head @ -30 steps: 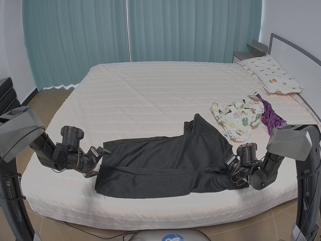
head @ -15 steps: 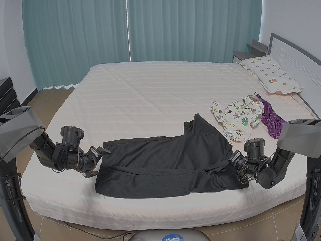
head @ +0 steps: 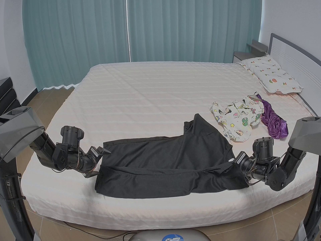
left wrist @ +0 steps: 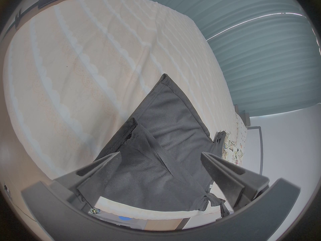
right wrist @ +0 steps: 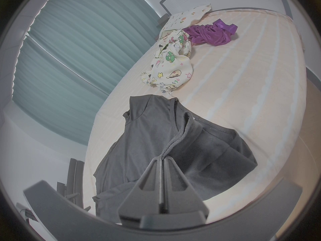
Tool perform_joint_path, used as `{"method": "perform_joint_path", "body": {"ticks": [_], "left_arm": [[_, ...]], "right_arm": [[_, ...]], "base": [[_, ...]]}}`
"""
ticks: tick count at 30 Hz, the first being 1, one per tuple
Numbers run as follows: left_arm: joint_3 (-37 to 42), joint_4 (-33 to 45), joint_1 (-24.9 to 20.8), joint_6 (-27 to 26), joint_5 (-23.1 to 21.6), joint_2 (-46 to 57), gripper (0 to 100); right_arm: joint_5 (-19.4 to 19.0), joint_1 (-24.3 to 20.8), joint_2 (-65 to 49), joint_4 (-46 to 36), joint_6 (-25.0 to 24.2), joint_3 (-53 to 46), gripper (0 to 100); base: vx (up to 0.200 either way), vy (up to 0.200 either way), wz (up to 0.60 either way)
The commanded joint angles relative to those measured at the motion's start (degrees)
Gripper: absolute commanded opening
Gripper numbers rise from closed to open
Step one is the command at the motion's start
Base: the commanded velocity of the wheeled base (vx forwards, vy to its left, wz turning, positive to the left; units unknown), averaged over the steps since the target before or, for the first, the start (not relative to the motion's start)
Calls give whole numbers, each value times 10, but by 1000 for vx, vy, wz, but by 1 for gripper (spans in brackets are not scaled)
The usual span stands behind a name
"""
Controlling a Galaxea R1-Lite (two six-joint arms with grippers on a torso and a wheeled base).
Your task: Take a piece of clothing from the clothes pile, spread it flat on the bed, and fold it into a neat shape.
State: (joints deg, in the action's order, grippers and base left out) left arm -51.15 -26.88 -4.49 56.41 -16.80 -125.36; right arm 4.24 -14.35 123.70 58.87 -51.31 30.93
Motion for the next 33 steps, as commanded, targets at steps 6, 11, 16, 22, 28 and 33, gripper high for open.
{"method": "perform_joint_path", "body": {"ticks": [6,11,16,22,28,33], "left_arm": [[0,0,0,0,0,-1,100],[0,0,0,0,0,-1,100],[0,0,0,0,0,0,100],[0,0,0,0,1,-1,100],[0,0,0,0,0,-1,100],[0,0,0,0,0,-1,100]], "right_arm": [[-15,-4,-16,-3,40,-38,0],[-25,-8,-13,-6,67,-54,0],[-42,-9,-16,-38,86,-64,100],[-51,-15,-14,-67,121,-72,100],[-52,-6,-11,-60,119,-65,100],[-52,31,16,-60,118,-31,100]], "base": [[0,0,0],[0,0,0],[0,0,0],[0,0,0],[0,0,0],[0,0,0]]}}
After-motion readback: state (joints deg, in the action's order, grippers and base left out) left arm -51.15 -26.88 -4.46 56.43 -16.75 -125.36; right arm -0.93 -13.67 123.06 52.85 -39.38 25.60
